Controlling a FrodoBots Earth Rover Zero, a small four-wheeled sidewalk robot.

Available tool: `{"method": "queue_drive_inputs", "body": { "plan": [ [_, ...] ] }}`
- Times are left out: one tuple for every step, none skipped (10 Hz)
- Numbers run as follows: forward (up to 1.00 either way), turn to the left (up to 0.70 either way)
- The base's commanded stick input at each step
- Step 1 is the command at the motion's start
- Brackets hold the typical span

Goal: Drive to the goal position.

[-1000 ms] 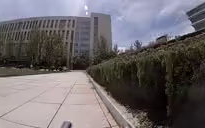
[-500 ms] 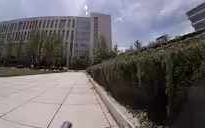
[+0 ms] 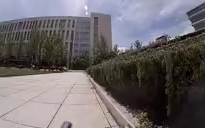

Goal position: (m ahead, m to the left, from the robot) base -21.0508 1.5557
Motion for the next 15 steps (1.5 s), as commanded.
{"method": "queue_drive_inputs", "body": {
  "plan": [
    [0.10, 0.00],
    [0.10, 0.00],
    [0.10, 0.00],
    [0.10, 0.00],
    [0.10, 0.00],
    [0.10, 0.00],
    [0.10, 0.00],
    [0.10, 0.00],
    [0.18, 0.00],
    [0.04, 0.00],
    [0.04, 0.00],
    [0.04, 0.00],
    [0.06, 0.00],
    [0.06, 0.00],
    [0.06, 0.00]
  ]
}}
